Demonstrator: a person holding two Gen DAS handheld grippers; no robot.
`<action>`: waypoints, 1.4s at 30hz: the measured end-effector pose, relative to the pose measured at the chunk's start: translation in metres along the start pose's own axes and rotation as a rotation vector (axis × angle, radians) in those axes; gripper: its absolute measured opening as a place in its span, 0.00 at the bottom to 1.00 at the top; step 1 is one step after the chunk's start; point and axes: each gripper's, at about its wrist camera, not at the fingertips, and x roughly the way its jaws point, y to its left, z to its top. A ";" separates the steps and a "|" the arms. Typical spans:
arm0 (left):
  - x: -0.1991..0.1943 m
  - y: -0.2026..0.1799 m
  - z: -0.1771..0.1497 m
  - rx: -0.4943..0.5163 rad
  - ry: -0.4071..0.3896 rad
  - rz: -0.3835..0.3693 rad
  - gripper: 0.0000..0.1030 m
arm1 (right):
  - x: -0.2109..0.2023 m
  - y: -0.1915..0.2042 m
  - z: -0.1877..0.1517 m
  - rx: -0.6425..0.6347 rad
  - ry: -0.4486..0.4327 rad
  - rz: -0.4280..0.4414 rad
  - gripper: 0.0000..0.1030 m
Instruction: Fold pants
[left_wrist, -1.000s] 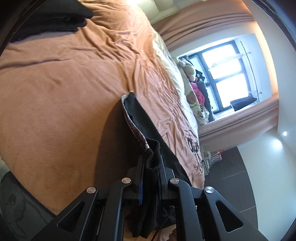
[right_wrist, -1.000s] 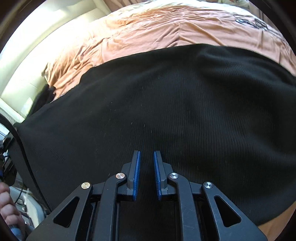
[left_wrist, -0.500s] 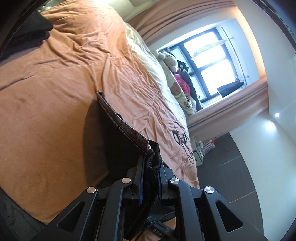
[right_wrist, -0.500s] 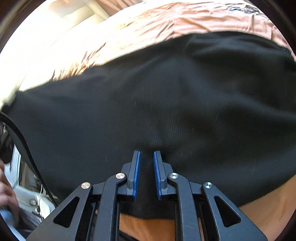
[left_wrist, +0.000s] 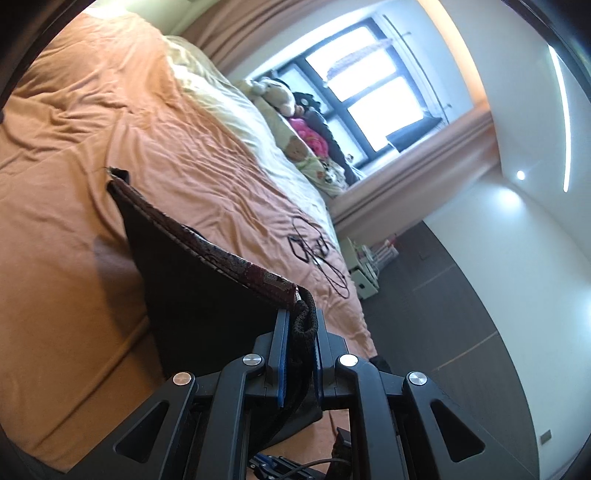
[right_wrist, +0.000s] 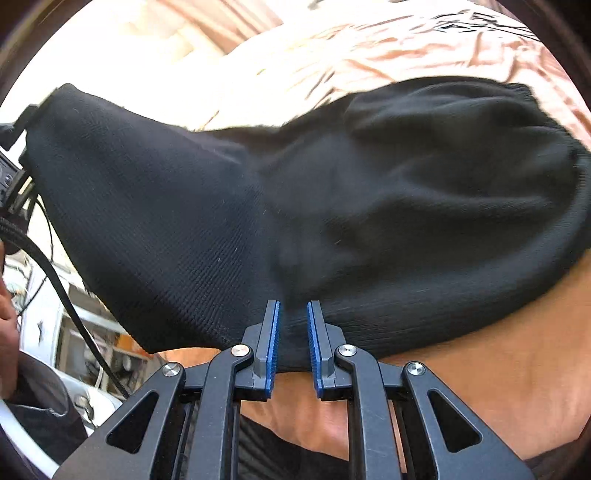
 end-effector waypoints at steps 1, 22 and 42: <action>0.005 -0.005 0.000 0.009 0.008 -0.005 0.11 | -0.006 -0.003 -0.001 0.009 -0.015 -0.001 0.12; 0.125 -0.084 -0.039 0.133 0.231 -0.069 0.11 | -0.117 -0.101 -0.050 0.210 -0.279 -0.045 0.48; 0.229 -0.103 -0.145 0.175 0.526 -0.037 0.11 | -0.170 -0.162 -0.093 0.344 -0.323 -0.066 0.48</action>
